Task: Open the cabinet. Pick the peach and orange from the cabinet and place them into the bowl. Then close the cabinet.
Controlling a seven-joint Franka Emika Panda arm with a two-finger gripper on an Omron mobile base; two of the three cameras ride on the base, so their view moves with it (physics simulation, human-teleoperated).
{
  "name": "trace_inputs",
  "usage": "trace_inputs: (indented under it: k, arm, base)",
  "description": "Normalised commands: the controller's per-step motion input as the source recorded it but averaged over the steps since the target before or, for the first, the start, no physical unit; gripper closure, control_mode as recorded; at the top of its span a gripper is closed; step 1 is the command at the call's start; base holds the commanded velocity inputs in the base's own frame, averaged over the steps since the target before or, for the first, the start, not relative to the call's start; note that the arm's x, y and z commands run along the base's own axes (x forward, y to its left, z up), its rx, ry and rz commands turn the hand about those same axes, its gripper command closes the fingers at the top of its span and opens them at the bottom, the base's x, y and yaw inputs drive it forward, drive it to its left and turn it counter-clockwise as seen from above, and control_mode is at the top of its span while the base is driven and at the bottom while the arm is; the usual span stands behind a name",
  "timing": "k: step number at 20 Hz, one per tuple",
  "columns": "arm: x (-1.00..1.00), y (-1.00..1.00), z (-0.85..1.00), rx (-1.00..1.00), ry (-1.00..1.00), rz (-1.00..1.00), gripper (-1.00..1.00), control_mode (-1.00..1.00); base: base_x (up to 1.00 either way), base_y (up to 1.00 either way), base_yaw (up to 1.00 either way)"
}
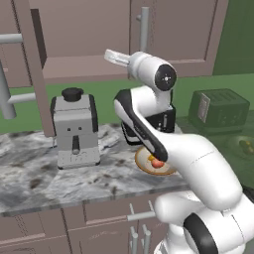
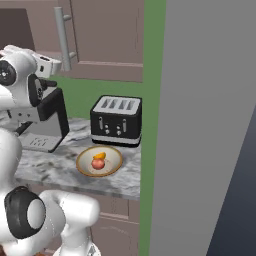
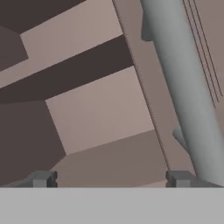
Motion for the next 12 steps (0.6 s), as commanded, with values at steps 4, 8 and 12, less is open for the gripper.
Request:
trace_inputs:
  k: [4, 8, 12]
  arm:
    - [-1.0, 0.11, 0.4, 0.0, 0.0, 0.0, -1.0, -1.0]
    - [-1.0, 0.03, -0.1, 0.0, 0.01, 0.0, -1.0, -1.0]
    - [-1.0, -0.08, -0.33, 0.0, 0.0, 0.0, -1.0, -1.0]
  base:
    - [0.0, 0.0, 0.0]
    - [0.0, 0.0, 0.0]
    - [0.0, 0.0, 0.0]
